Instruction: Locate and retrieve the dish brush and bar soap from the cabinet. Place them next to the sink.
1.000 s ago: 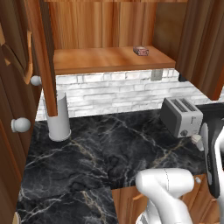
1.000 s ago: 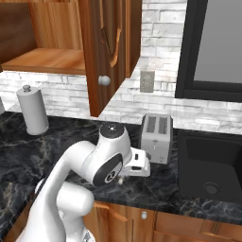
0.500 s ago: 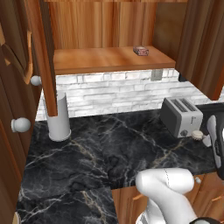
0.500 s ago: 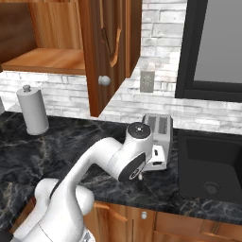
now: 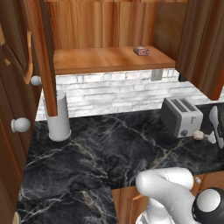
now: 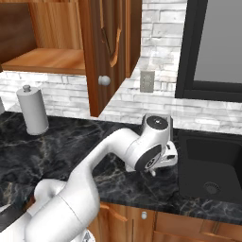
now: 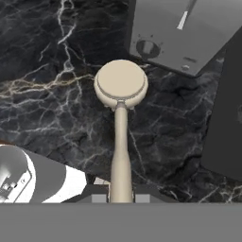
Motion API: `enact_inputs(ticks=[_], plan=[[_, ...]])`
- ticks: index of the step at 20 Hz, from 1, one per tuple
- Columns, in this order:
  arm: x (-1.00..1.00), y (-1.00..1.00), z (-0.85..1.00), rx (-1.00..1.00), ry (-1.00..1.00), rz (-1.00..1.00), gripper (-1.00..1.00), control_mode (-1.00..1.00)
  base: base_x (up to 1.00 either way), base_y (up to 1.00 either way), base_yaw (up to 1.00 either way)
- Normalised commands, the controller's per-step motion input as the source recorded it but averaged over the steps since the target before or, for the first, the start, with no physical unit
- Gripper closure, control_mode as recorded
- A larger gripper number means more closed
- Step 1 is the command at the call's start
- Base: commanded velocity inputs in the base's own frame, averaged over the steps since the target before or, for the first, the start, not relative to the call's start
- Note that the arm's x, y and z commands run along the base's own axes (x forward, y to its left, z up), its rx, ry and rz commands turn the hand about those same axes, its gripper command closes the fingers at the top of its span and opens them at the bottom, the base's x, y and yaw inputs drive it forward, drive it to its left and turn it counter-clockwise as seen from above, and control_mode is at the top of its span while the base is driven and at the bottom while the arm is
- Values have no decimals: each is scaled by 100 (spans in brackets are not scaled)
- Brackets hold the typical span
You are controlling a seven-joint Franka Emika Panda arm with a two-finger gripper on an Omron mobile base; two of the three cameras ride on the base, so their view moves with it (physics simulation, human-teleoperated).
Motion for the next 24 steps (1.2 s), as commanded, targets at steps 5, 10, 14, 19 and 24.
enact_inputs(ticks=[5, 10, 14, 19, 24], plan=[[12, -14, -20, 3, 11, 6, 100, -100, 0, 0, 0], [10, -1, -18, 4, 1, 14, 100, -100, 0, 0, 0], [15, -3, -14, 0, -11, 10, 100, -100, 0, 0, 0], [19, -1, -18, 0, -8, 10, 100, -100, 0, 0, 0], [29, 0, -20, -3, -3, 11, 100, -100, 0, 0, 0]])
